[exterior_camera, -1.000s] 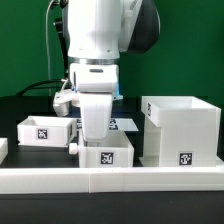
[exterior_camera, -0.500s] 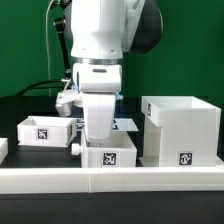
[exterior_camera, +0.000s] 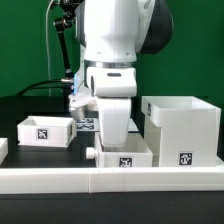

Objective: Assemble drawer

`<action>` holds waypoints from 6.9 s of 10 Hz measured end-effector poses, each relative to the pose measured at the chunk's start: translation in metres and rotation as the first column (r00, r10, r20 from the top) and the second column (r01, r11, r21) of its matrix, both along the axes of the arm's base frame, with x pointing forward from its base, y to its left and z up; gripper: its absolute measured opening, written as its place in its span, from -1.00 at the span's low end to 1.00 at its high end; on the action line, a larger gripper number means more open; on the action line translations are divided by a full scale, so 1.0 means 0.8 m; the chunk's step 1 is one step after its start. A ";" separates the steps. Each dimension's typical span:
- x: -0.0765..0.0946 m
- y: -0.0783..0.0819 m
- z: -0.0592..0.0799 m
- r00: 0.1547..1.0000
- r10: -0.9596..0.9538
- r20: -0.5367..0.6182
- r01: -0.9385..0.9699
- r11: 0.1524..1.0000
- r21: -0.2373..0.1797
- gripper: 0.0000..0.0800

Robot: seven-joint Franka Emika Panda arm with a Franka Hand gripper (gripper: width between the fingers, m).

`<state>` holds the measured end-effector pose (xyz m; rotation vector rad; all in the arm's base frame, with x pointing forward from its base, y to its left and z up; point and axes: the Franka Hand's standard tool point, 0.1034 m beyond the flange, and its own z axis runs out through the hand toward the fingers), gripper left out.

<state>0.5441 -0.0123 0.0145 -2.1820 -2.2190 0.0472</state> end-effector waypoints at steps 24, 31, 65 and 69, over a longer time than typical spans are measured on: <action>0.004 0.028 -0.007 0.999 0.016 0.036 -0.015 1.000 -0.017 -0.89; 0.012 0.034 0.014 0.998 -0.020 0.056 0.021 1.000 -0.019 0.19; 0.049 0.058 -0.002 0.997 0.059 0.042 -0.066 0.979 0.195 0.62; 0.051 0.023 0.003 0.999 0.023 0.037 -0.029 0.984 0.175 0.62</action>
Offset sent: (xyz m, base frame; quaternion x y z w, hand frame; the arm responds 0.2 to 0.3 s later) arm 0.0000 0.0000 0.0000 0.0000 0.0000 0.0000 1.0000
